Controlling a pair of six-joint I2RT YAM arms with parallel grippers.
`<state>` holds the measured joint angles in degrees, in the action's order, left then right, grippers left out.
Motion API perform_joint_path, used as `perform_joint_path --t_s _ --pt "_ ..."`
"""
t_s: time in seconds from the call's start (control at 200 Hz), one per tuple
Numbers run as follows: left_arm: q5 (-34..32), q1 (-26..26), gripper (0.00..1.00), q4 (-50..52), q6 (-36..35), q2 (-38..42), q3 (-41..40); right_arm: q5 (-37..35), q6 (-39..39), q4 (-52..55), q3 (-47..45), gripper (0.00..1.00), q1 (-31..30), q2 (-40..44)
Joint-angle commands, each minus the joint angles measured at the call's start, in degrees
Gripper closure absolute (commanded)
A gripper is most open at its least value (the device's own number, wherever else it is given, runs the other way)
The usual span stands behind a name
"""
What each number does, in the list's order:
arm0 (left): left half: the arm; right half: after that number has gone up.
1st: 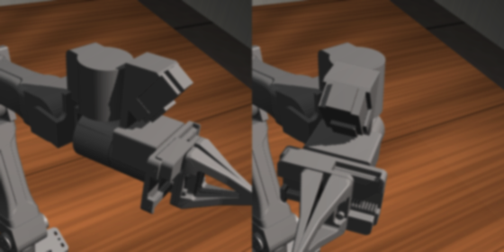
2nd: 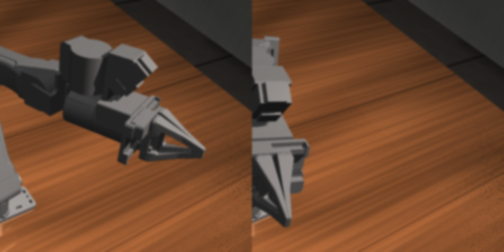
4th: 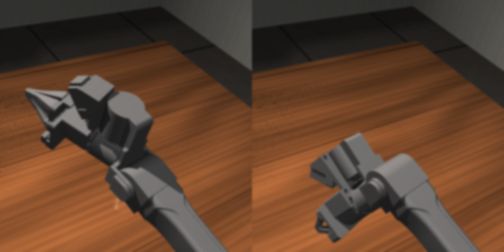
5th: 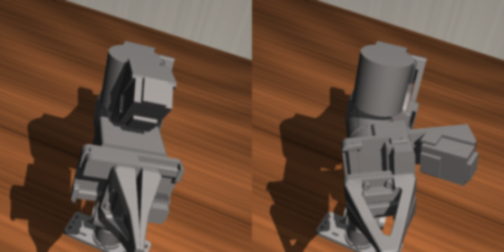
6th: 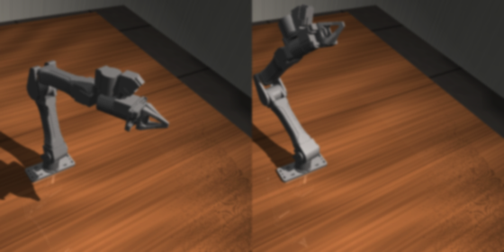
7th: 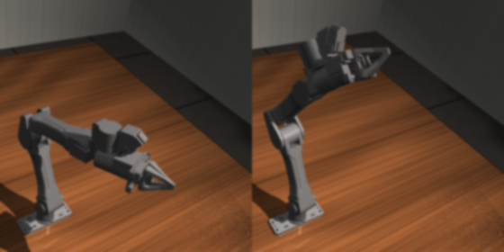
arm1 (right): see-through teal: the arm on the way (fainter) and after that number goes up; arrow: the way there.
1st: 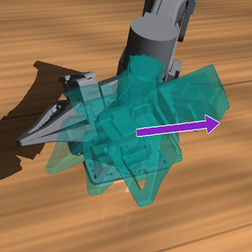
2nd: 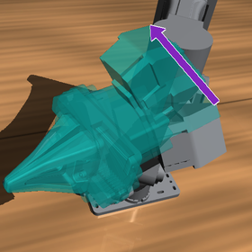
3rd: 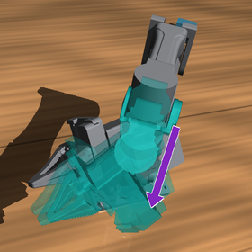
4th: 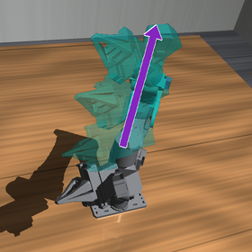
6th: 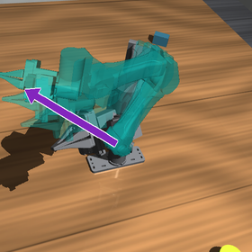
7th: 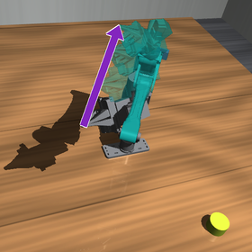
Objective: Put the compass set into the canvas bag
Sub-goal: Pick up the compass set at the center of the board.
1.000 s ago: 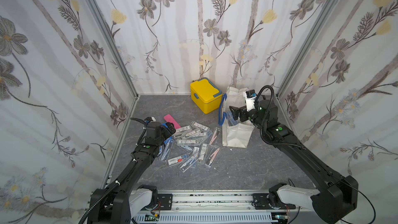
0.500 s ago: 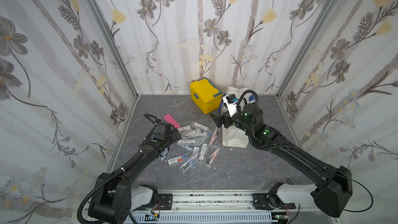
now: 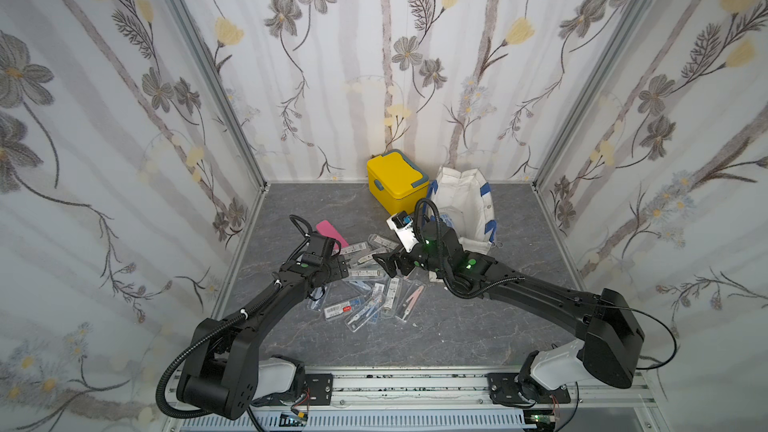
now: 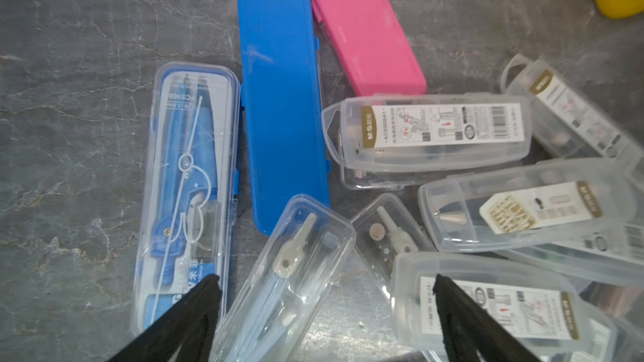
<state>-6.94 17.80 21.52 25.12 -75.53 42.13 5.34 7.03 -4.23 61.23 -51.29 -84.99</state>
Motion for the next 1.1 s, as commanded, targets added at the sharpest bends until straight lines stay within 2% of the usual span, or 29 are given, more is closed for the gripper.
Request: perform_joint_path --t_s 0.0,0.11,0.29,0.475,0.54,0.674,0.794,0.994,1.094 --pt "-4.52 1.12 0.08 3.32 -2.88 -2.06 2.03 -1.15 0.51 -0.85 -1.29 0.01 -0.04 -0.59" --pt "-9.51 2.41 0.08 6.32 -4.19 -3.83 3.88 0.54 -0.31 -1.35 -2.58 0.0 -0.04 -1.05" --pt "-9.57 2.77 0.08 2.43 -9.83 -3.36 3.92 1.31 -1.98 -2.02 -2.06 0.01 0.0 -3.52" --pt "-7.16 2.95 0.07 -3.68 -26.64 -2.51 2.69 2.62 -4.26 -2.6 -0.94 0.0 0.05 -5.82" --pt "-6.59 2.97 0.07 -3.58 -29.97 -2.51 2.54 2.9 -5.13 -2.58 -1.03 0.01 0.15 -6.05" --pt "-4.4 2.95 0.05 -1.73 -31.72 -2.29 1.55 3.02 -5.71 -2.78 -1.36 0.0 0.18 -8.04" --pt "-6.39 3.05 0.01 -1.92 -32.3 -2.17 -0.76 3.42 -5.58 -3.31 -1.63 0.01 0.28 -8.17" --pt "-4.07 2.95 0.0 -3.42 -32.65 -1.24 -1.69 3.4 -5.36 -4.03 -1.73 0.01 0.3 -8.44" --pt "-5.02 2.74 0.02 -3.33 -34.11 -1.57 -2.4 3.53 -5.01 -4.25 -1.56 0.0 0.29 -8.71"
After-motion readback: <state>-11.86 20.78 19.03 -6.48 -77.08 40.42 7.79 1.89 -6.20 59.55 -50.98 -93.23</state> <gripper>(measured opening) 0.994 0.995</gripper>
